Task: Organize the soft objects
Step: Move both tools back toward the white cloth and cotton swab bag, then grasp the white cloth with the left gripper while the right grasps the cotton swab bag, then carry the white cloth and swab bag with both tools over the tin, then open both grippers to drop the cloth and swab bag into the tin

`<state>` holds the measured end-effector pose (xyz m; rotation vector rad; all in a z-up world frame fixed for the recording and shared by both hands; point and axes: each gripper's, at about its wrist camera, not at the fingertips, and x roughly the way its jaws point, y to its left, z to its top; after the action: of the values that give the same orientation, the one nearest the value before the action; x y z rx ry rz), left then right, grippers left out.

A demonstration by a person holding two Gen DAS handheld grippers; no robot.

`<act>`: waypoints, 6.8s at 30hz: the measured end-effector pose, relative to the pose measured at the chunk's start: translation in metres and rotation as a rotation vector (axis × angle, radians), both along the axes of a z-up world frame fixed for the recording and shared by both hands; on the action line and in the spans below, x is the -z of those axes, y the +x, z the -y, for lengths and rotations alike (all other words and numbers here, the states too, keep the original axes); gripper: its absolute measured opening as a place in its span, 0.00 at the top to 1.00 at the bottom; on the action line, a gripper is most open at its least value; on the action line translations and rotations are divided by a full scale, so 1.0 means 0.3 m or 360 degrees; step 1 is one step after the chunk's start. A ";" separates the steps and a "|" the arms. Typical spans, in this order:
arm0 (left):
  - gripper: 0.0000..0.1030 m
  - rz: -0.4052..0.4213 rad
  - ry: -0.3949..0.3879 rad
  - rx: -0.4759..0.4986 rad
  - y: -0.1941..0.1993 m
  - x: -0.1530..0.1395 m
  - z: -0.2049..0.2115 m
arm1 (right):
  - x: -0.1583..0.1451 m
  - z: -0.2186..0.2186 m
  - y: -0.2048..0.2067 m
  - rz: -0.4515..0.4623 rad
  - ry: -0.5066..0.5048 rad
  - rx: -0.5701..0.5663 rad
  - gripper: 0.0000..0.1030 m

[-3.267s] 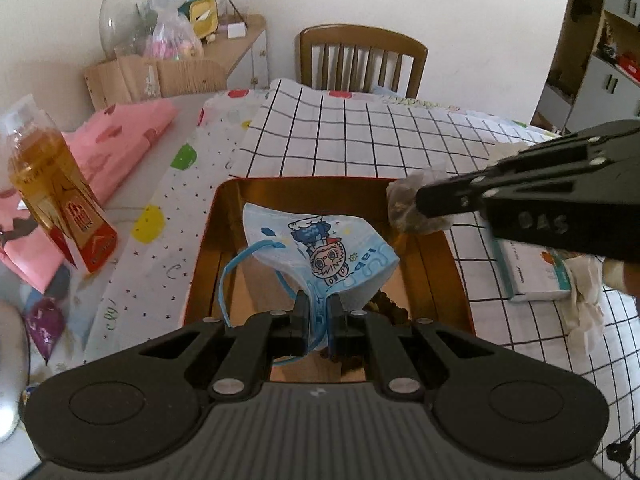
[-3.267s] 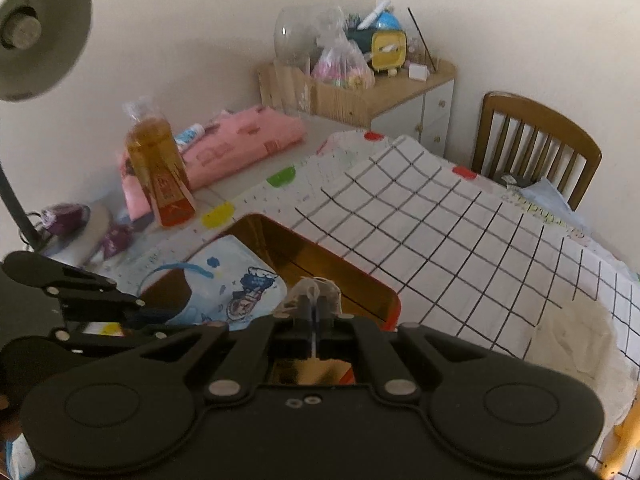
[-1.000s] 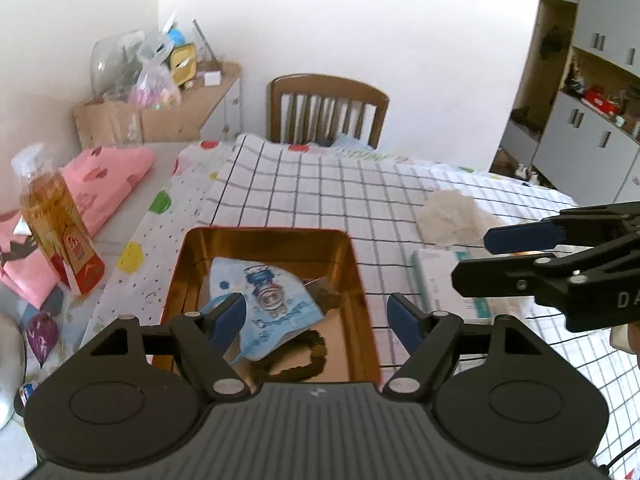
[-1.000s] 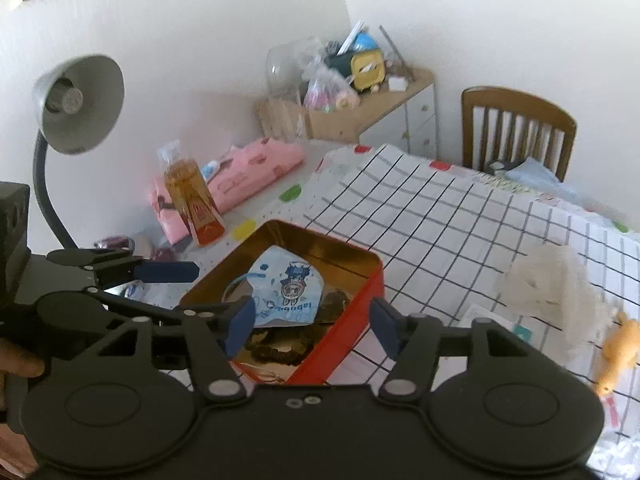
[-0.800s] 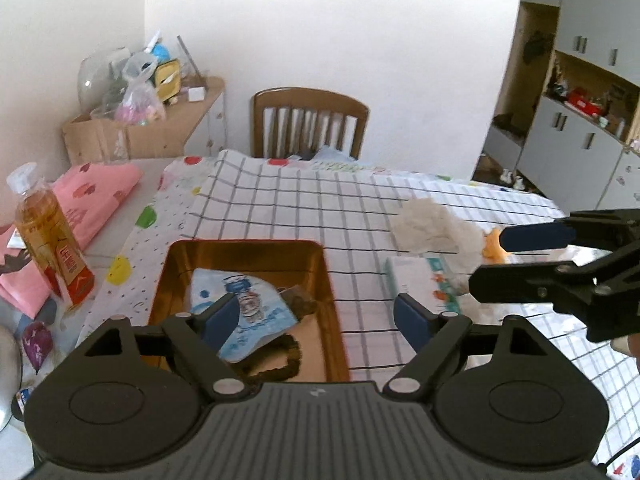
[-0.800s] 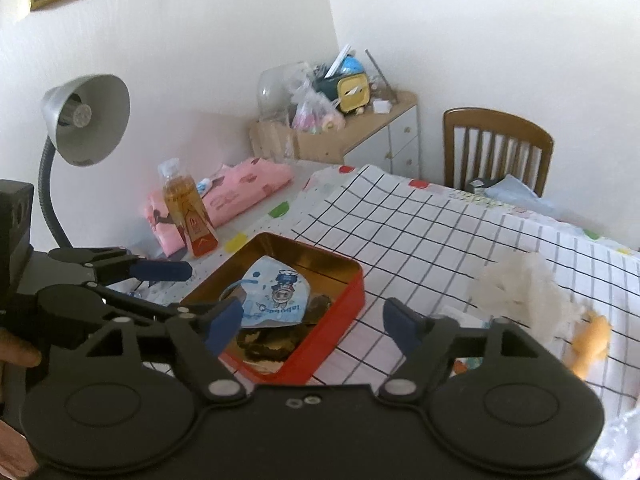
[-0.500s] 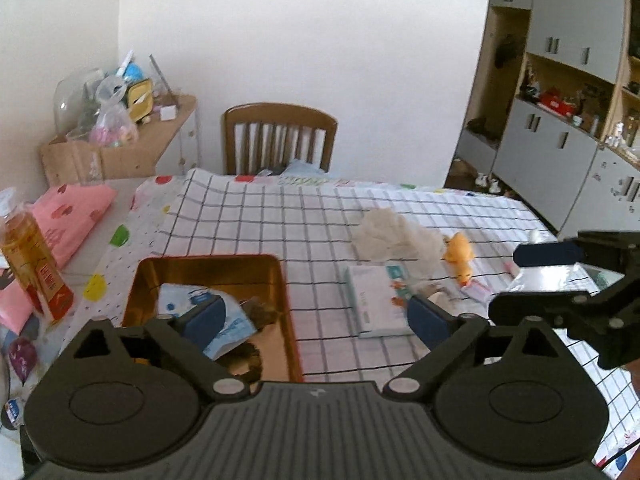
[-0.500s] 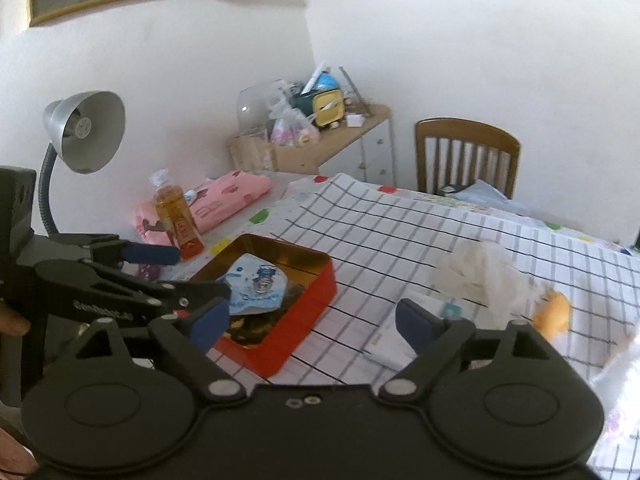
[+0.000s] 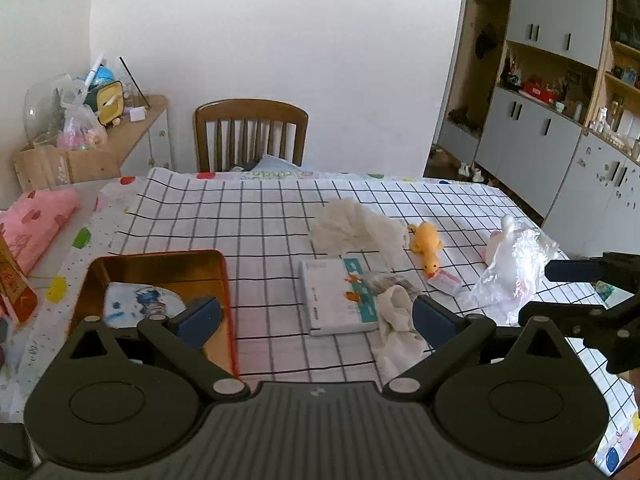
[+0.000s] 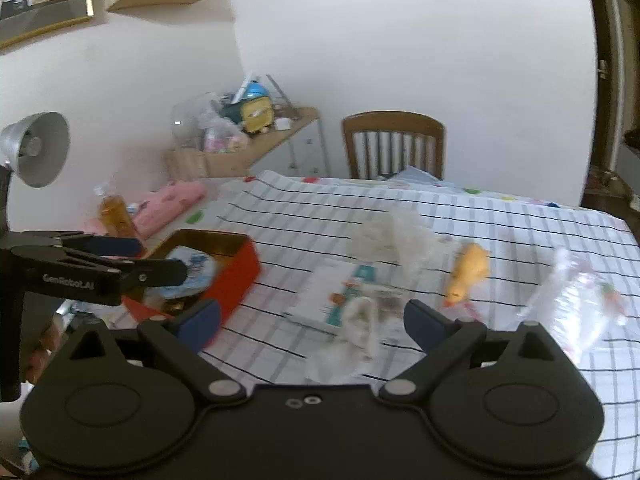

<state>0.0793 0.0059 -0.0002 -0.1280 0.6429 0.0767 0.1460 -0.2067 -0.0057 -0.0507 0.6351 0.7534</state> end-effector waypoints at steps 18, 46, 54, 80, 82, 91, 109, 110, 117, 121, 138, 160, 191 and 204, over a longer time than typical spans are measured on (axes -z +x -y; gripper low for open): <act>0.00 -0.0093 -0.0075 -0.0062 0.191 0.176 0.167 | 0.118 0.141 0.241 -0.0100 -0.0106 0.0103 0.04; 0.01 -0.0267 -0.0067 -0.0026 0.377 0.449 0.293 | 0.378 -0.097 0.625 -0.0550 -0.0172 -0.0106 0.27; 0.27 -0.0305 -0.0052 -0.0015 0.405 0.477 0.293 | 0.402 -0.145 0.631 -0.0575 -0.0187 -0.0175 0.41; 0.89 -0.0264 0.0010 0.0083 0.396 0.441 0.296 | 0.339 -0.071 0.553 -0.0498 -0.0055 -0.0054 0.70; 0.89 -0.0250 0.0005 0.0086 0.386 0.427 0.293 | 0.322 -0.055 0.544 -0.0488 -0.0040 -0.0034 0.70; 0.89 -0.0183 -0.0034 0.0076 0.317 0.355 0.246 | 0.241 -0.010 0.465 -0.0436 -0.0015 -0.0013 0.70; 0.89 -0.0049 -0.0065 -0.0063 0.105 0.141 -0.006 | 0.074 -0.148 0.265 -0.0298 -0.0012 -0.0131 0.70; 0.89 -0.0040 -0.0067 -0.0075 0.092 0.127 -0.025 | 0.065 -0.164 0.256 -0.0291 -0.0014 -0.0139 0.70; 0.89 0.0018 -0.0074 -0.0158 0.016 0.048 -0.145 | 0.013 -0.289 0.197 -0.0236 -0.0021 -0.0209 0.70; 0.89 0.0027 -0.0054 -0.0197 -0.019 0.017 -0.212 | -0.015 -0.362 0.172 -0.0203 -0.0011 -0.0257 0.70; 0.89 -0.0110 0.0036 -0.0398 -0.060 0.072 -0.453 | 0.011 -0.679 0.180 -0.0199 -0.0079 -0.0402 0.70; 0.89 -0.0348 -0.0092 -0.0462 0.097 0.280 -0.558 | 0.229 -0.926 0.249 -0.0181 -0.0393 -0.0552 0.69; 0.42 -0.0384 -0.0117 -0.0495 0.085 0.291 -0.571 | 0.234 -0.889 0.215 -0.0151 -0.0410 -0.0683 0.58; 0.36 -0.0249 0.0000 -0.0414 -0.014 0.161 -0.498 | 0.086 -0.753 0.154 -0.0088 -0.0246 -0.0605 0.43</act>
<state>0.0751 0.1553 -0.0484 -0.2065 0.7800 0.3399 0.1923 0.0192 -0.0314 -0.2997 0.7460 1.0734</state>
